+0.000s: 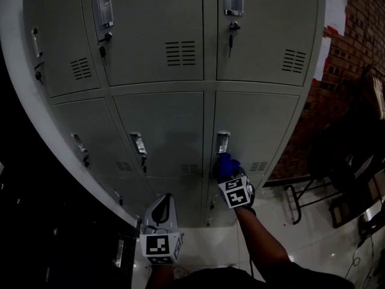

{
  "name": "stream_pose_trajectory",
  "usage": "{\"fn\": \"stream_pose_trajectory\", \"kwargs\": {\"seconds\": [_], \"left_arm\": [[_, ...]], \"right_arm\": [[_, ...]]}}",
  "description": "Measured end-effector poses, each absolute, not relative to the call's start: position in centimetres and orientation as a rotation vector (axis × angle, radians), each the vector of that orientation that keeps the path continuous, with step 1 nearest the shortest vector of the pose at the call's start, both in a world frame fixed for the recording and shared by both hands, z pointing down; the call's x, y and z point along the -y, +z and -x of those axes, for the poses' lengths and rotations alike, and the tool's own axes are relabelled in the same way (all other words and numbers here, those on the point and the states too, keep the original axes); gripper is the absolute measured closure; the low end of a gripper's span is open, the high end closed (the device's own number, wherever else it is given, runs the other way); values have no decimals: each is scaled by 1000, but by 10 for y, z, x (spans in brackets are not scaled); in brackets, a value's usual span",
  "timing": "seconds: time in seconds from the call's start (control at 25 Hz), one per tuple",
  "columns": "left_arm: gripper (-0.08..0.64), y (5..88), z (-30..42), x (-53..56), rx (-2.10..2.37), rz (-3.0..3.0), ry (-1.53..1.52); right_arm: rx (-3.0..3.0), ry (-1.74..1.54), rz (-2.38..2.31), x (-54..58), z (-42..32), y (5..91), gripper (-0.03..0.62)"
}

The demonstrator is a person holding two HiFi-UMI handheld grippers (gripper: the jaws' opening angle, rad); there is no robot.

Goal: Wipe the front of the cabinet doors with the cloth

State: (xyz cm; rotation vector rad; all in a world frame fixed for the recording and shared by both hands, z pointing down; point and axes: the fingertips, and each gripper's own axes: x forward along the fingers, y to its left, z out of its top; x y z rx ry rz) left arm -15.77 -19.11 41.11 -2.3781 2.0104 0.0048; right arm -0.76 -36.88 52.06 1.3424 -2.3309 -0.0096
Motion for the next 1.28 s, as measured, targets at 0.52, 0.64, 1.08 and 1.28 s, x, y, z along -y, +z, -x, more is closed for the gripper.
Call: {"fn": "stream_pose_trajectory", "kwargs": {"seconds": [0.52, 0.64, 1.08, 1.28], "left_arm": [[543, 416, 154, 189, -1993, 2399, 1], [543, 409, 145, 190, -1966, 2414, 2], [543, 403, 128, 196, -1911, 2449, 9], [543, 403, 124, 195, -1889, 2462, 29]], "right_arm": [[2412, -33, -1375, 329, 1, 517, 495], [2454, -119, -1321, 295, -1, 503, 495], [2548, -361, -1281, 206, -8, 434, 494], [2612, -256, -1426, 208, -21, 416, 495]]}}
